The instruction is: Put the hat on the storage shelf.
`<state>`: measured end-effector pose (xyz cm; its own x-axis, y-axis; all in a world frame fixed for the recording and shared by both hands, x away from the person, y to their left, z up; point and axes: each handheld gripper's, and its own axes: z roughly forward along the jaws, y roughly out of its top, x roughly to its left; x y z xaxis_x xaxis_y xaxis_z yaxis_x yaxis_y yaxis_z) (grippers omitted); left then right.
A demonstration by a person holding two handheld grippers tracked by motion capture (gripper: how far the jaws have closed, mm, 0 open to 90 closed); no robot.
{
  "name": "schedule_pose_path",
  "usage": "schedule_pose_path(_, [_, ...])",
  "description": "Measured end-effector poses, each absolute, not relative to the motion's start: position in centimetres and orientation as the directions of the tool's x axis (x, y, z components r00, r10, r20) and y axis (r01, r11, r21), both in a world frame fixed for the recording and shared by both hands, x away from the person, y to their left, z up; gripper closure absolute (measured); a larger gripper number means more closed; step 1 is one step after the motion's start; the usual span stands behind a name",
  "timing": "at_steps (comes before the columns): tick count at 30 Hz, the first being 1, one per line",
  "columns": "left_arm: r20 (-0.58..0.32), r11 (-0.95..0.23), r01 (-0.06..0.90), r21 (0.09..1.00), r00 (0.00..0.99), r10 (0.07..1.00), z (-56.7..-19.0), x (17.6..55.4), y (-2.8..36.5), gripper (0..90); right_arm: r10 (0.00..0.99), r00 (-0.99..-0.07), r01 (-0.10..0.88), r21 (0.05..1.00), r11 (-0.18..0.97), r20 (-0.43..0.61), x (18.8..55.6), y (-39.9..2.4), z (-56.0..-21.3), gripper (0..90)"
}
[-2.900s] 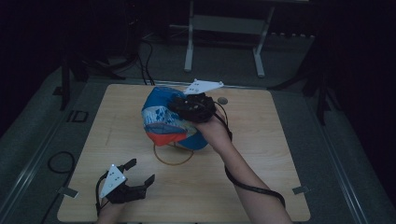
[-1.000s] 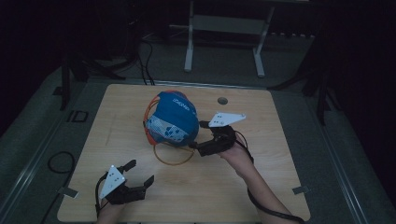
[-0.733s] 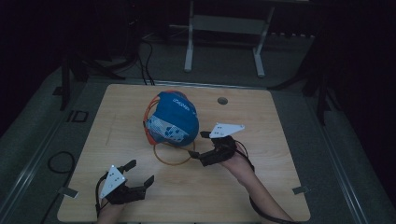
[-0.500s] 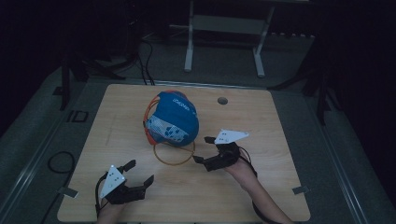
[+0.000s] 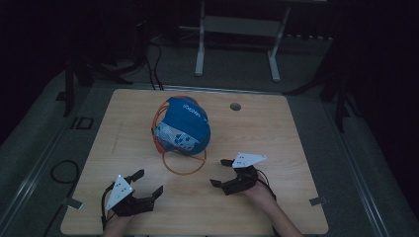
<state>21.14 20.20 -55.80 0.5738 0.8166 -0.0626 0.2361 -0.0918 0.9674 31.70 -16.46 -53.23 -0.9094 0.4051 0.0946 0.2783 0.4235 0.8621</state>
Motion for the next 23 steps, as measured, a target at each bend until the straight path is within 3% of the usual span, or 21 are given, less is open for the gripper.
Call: schedule_pose_path(23, [-0.064,-0.094,0.239,0.966,0.579,0.813,-55.9,21.1,20.1,11.2,0.438,-0.894,0.309,0.838,0.451,0.094,30.9,-19.6,-55.5,14.0])
